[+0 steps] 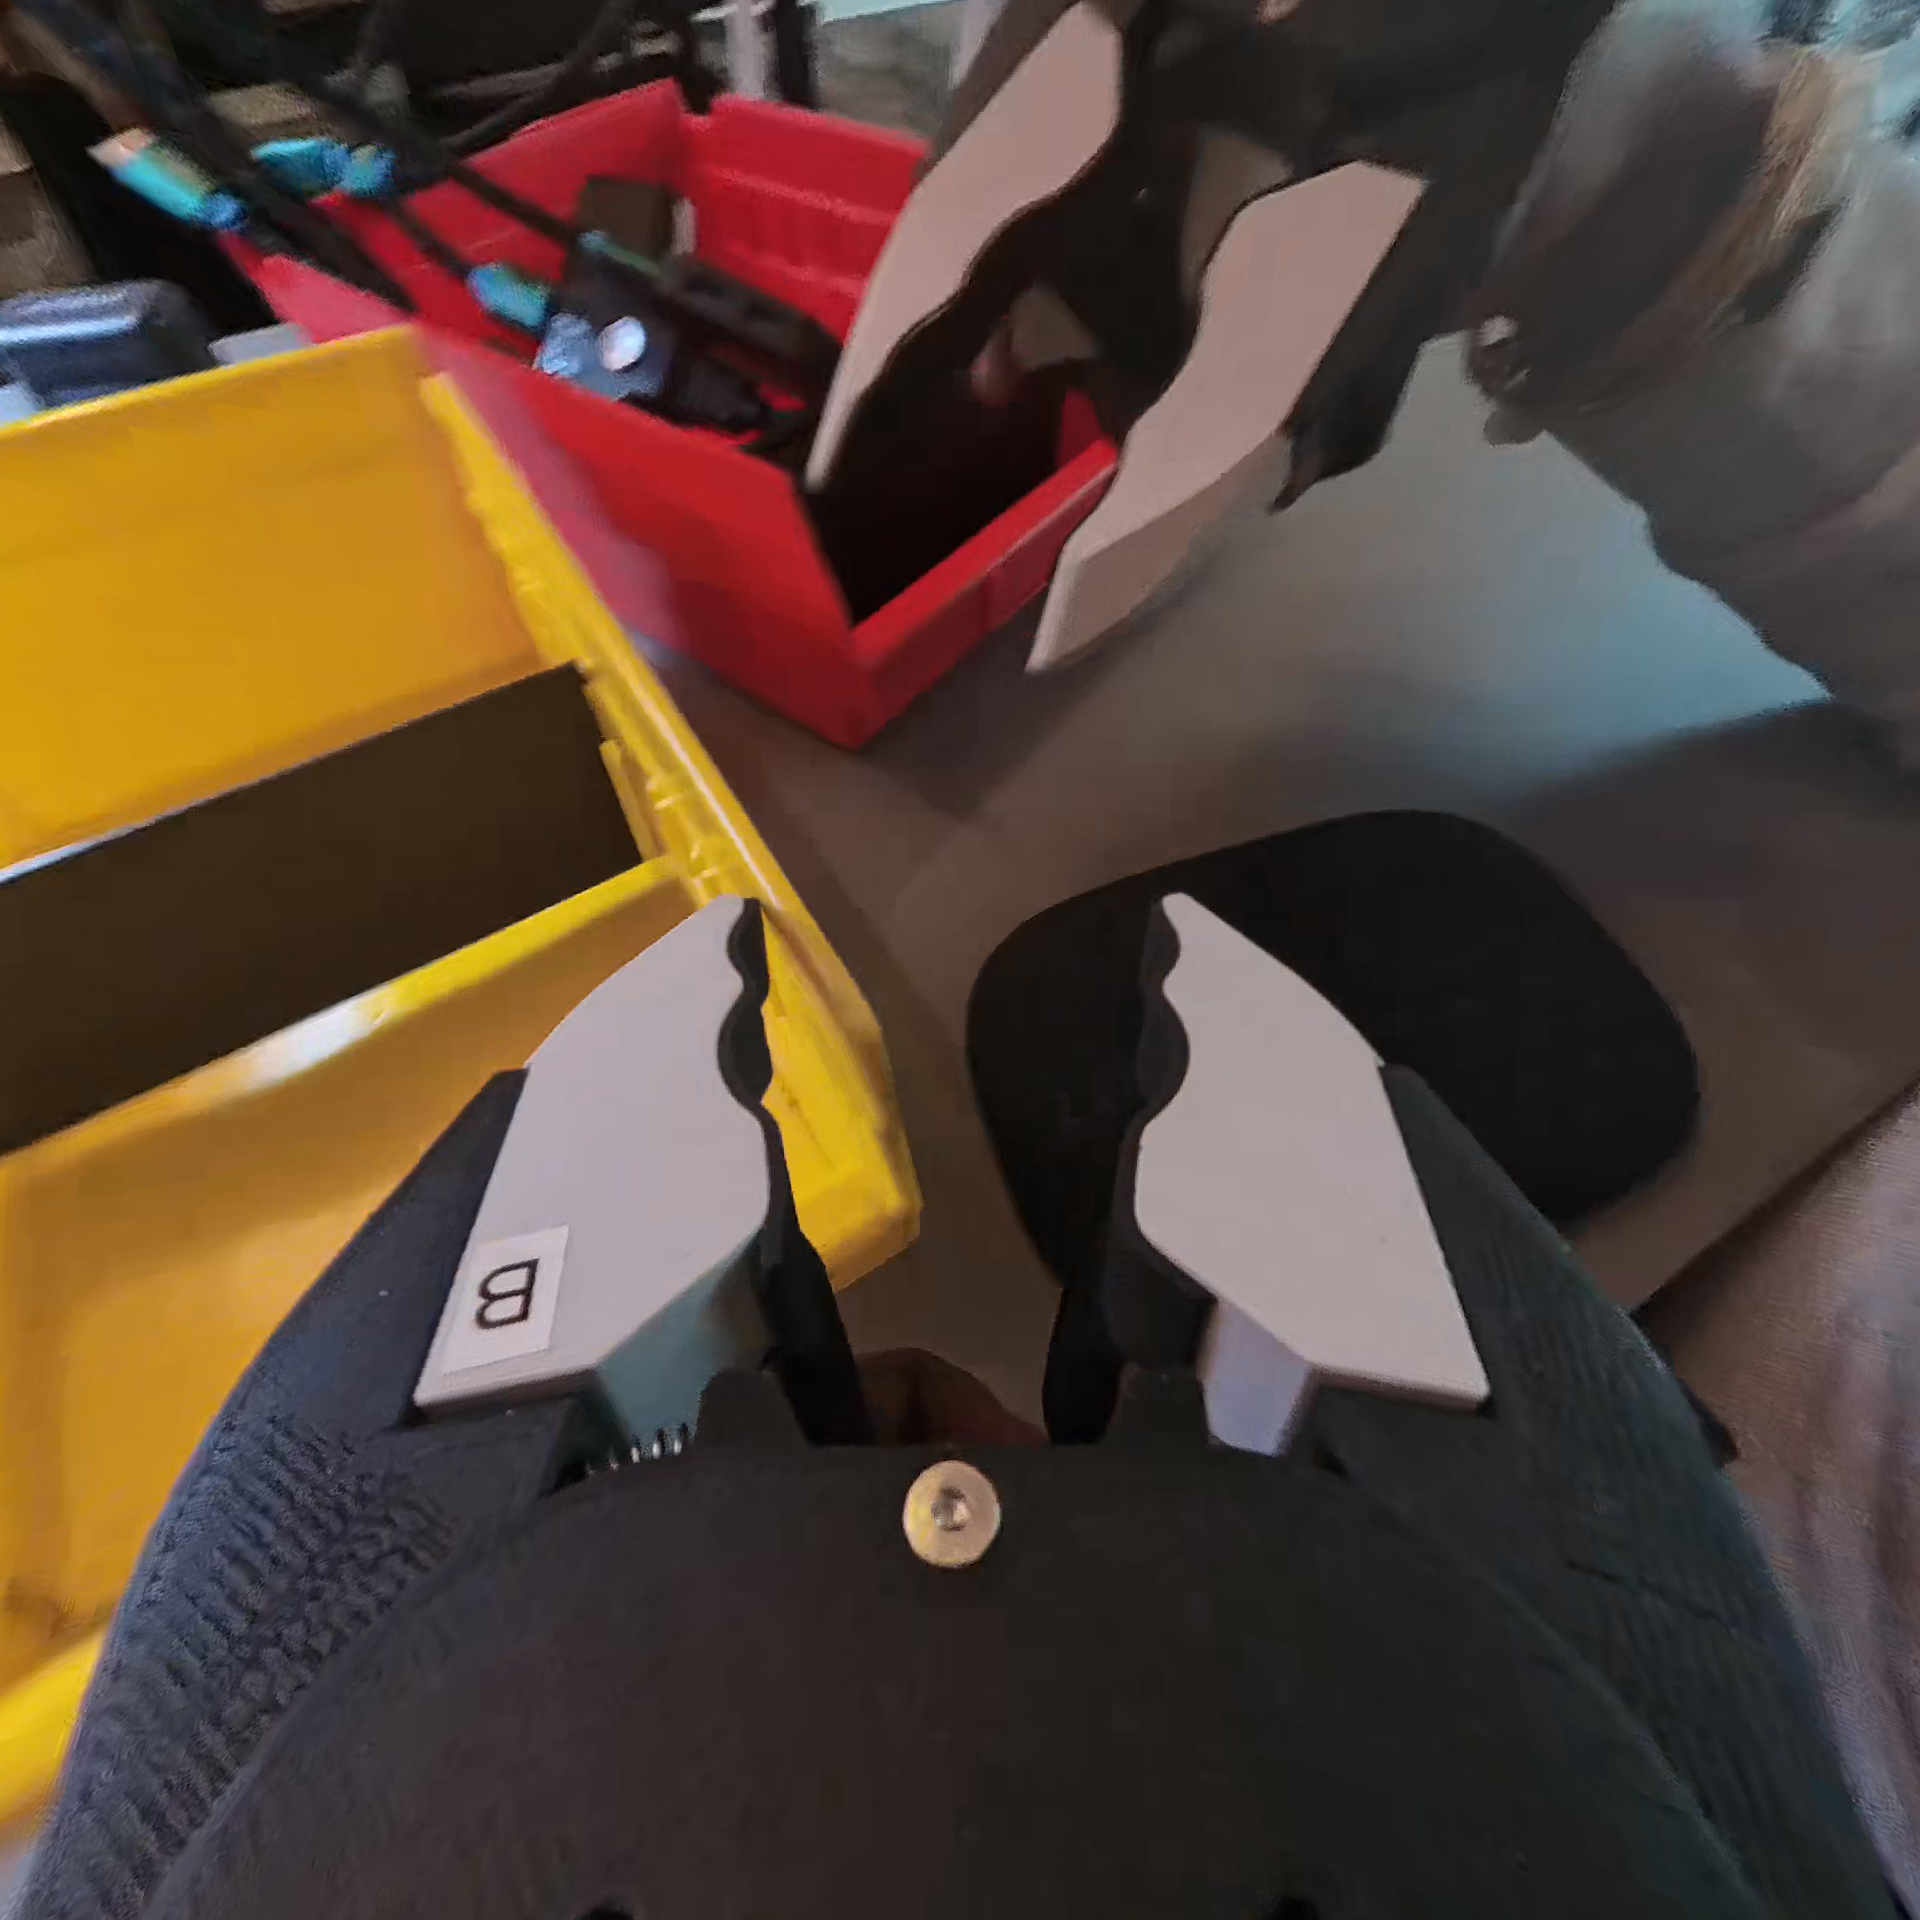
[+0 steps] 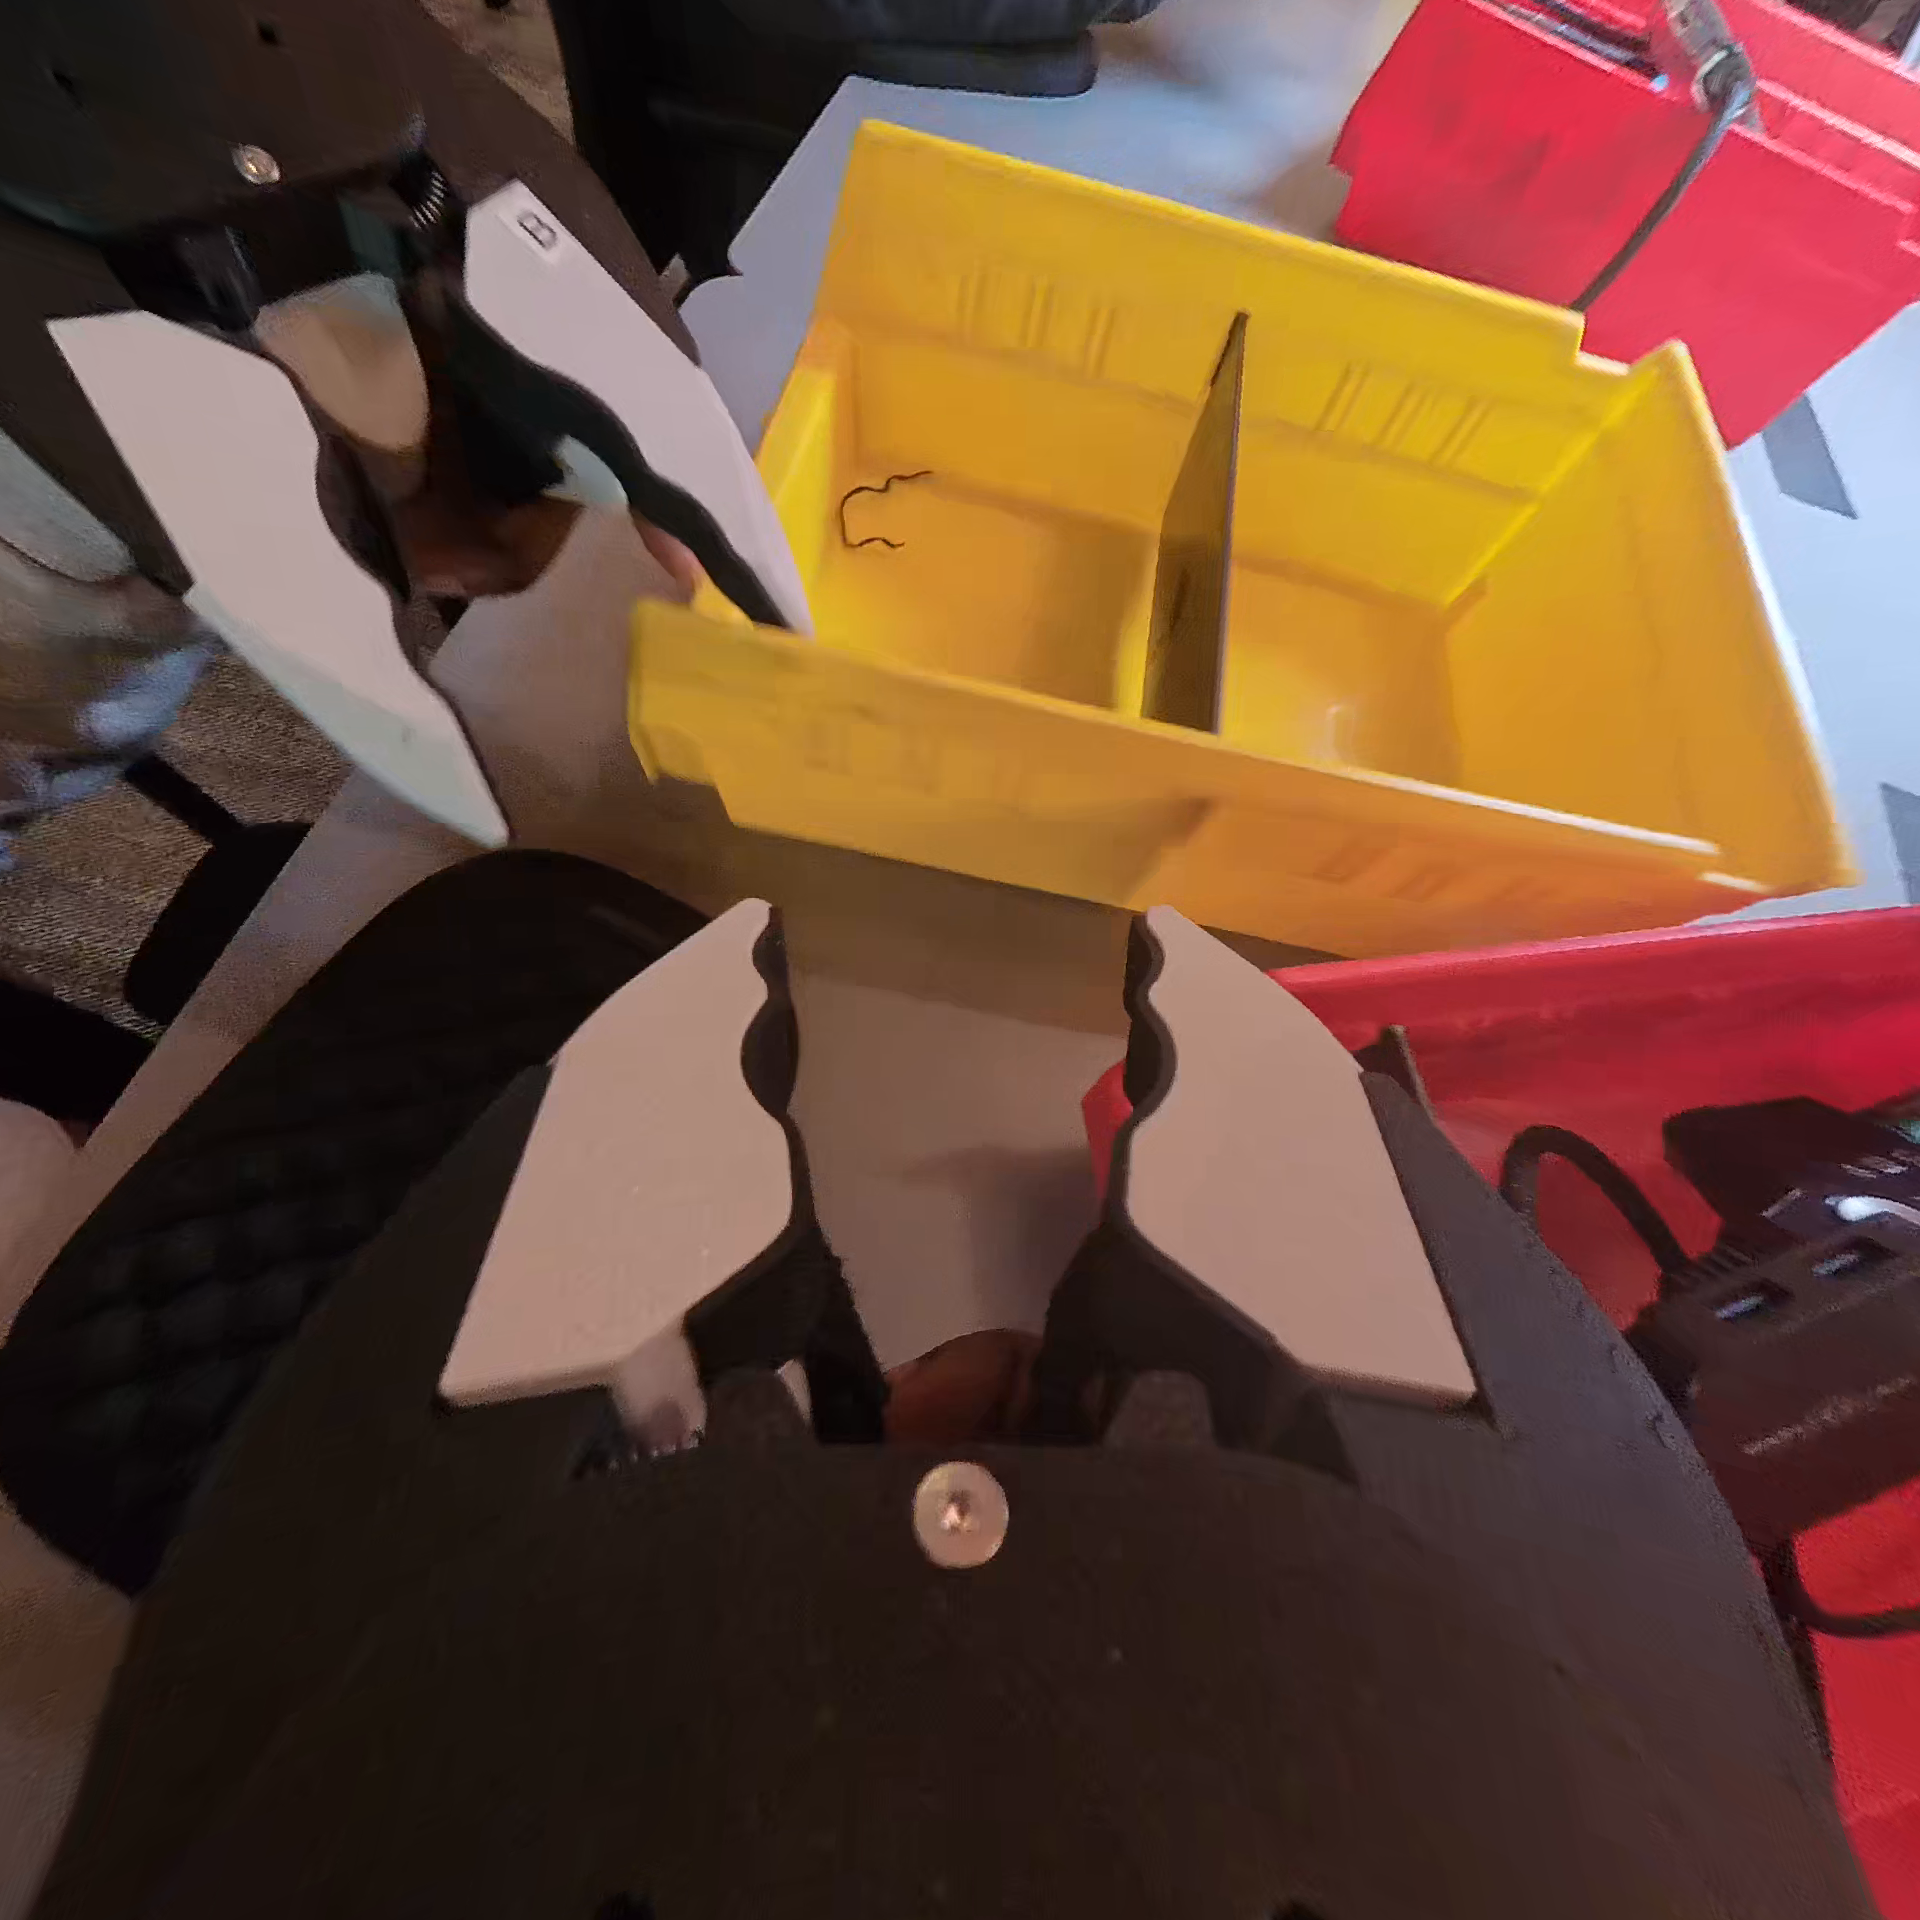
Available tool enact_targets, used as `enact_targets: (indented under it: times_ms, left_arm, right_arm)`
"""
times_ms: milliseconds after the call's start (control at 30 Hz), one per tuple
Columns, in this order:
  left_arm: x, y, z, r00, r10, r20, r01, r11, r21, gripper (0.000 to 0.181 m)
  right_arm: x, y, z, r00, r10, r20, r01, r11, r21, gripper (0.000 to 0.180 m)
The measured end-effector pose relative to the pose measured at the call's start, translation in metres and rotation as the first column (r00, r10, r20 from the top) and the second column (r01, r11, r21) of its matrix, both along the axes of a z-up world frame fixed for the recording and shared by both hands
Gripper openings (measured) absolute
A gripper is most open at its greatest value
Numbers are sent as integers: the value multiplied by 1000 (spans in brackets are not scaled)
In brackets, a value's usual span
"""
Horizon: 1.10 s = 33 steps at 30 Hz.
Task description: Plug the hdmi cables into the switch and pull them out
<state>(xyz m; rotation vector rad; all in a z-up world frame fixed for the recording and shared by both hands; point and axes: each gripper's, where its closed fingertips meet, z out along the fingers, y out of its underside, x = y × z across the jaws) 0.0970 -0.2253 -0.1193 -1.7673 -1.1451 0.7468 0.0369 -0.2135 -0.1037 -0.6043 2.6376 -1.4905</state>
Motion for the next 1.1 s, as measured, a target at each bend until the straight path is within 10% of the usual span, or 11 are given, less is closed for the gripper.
enact_targets:
  times_ms: [33,133,400,667,867,1100]
  left_arm:
    - [-2,11,2,999,-49,-10,49,998,32,68]
    - [-3,18,21,994,-79,-80,85,994,70,63]
    - [32,-144,54,753,566,-335,-571,815,96,83]
    - [11,-114,-30,908,412,79,-419,896,146,86]
    - [6,-145,-28,755,655,13,-654,755,-54,40]
    - [30,-146,34,701,684,-201,-689,723,57,17]
  right_arm:
    - [3,1,-2,1000,9,10,-9,1000,10,63]
    - [11,6,-8,998,35,61,-38,998,43,69]
    - [14,2,-28,996,-90,-12,91,992,91,112]
    - [-8,-6,-38,933,-356,-58,359,932,52,49]
    - [-22,-11,-45,848,-445,-286,453,890,-43,31]
    - [-10,-9,29,770,-488,-411,342,860,-379,17]
